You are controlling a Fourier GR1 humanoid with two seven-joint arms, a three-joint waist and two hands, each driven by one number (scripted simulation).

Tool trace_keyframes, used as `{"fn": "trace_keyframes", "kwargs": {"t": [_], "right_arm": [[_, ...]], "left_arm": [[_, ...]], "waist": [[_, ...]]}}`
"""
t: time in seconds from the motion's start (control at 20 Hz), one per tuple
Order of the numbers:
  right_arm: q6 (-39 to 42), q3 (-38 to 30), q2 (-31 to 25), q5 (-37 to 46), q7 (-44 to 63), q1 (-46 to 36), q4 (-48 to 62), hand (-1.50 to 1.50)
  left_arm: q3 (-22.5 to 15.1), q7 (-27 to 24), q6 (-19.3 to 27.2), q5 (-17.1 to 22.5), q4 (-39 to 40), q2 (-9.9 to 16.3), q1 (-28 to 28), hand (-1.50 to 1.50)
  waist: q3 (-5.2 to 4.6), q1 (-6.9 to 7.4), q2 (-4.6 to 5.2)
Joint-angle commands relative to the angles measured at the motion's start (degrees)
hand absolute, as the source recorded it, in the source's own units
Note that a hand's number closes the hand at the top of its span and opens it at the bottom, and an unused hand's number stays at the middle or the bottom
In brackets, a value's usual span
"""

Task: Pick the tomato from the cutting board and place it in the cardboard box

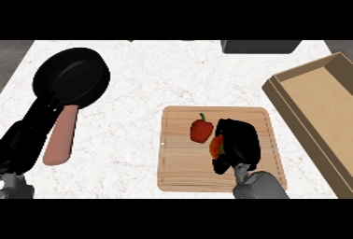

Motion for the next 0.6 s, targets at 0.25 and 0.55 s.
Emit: {"fn": "trace_keyframes", "kwargs": {"t": [0.25, 0.55], "right_arm": [[12.9, -14.0, -4.7, -11.8, -6.2, -10.5, 8.3, 1.5], [8.3, -13.7, -6.0, -7.2, -6.5, -9.3, 6.9, 1.5]], "left_arm": [[0.2, 1.5, 1.8, -0.2, 1.7, -0.7, -4.0, 0.0], [1.8, -0.7, -2.8, 1.6, -0.3, 0.5, 1.8, 0.0]], "waist": [[0.05, -0.1, 0.2], [0.05, 0.01, 0.1]]}}
